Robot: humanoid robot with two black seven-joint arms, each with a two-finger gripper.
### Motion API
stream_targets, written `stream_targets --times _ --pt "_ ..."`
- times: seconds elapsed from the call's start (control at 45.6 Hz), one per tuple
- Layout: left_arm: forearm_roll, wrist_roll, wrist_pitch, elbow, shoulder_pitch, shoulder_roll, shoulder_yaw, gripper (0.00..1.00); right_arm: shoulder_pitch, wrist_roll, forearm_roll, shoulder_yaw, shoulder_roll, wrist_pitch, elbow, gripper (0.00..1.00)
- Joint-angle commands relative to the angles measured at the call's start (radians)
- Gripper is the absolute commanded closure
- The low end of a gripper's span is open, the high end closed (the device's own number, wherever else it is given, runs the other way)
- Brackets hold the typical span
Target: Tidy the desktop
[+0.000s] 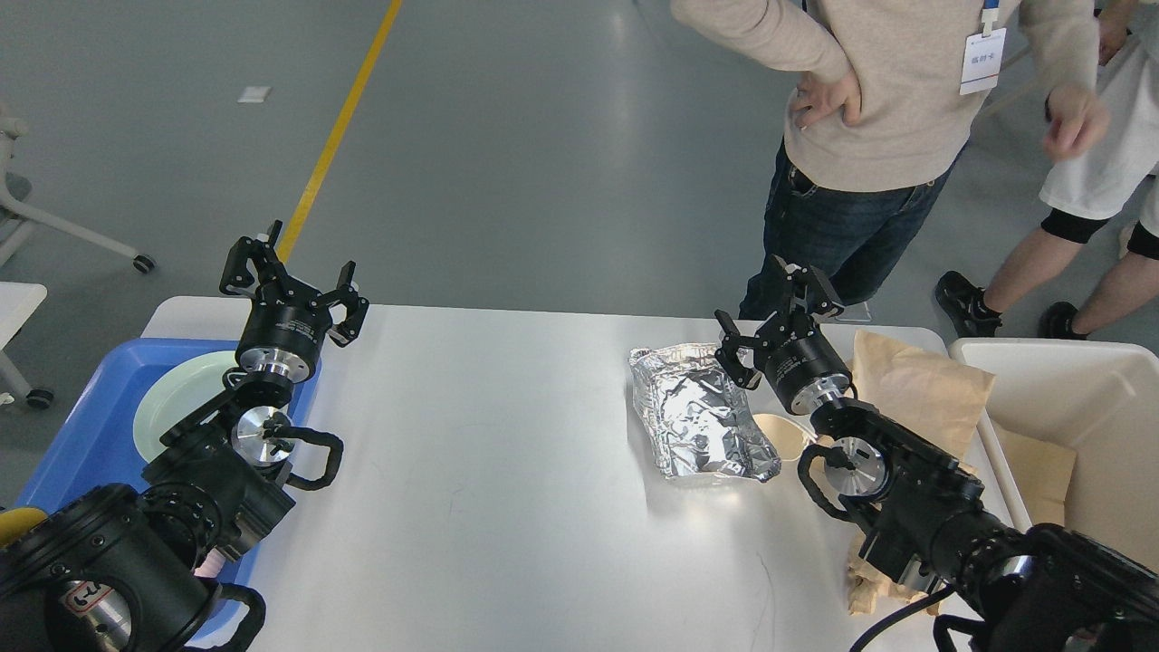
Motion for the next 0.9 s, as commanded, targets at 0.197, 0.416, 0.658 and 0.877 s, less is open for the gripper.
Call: stream_targets --times 0.197,0.416,0.658,0.877 --pt "0.0 0.0 0.001 0.0 0.0 0.0 0.0 0.04 0.0 0.0 0.0 0.0 0.0 0.0 0.0 0.0" --pt "0.0 0.0 0.001 0.0 0.0 0.0 0.0 0.04 0.0 0.0 0.0 0.0 0.0 0.0 0.0 0.0" --pt "0.0 0.0 -0.001 0.0 0.0 0.0 0.0 0.04 0.0 0.0 0.0 0.0 0.0 0.0 0.0 0.0" --pt "0.0 0.0 -0.001 0.0 0.0 0.0 0.001 0.04 0.011 -0.008 0.0 0.0 0.008 -0.015 -0.008 0.0"
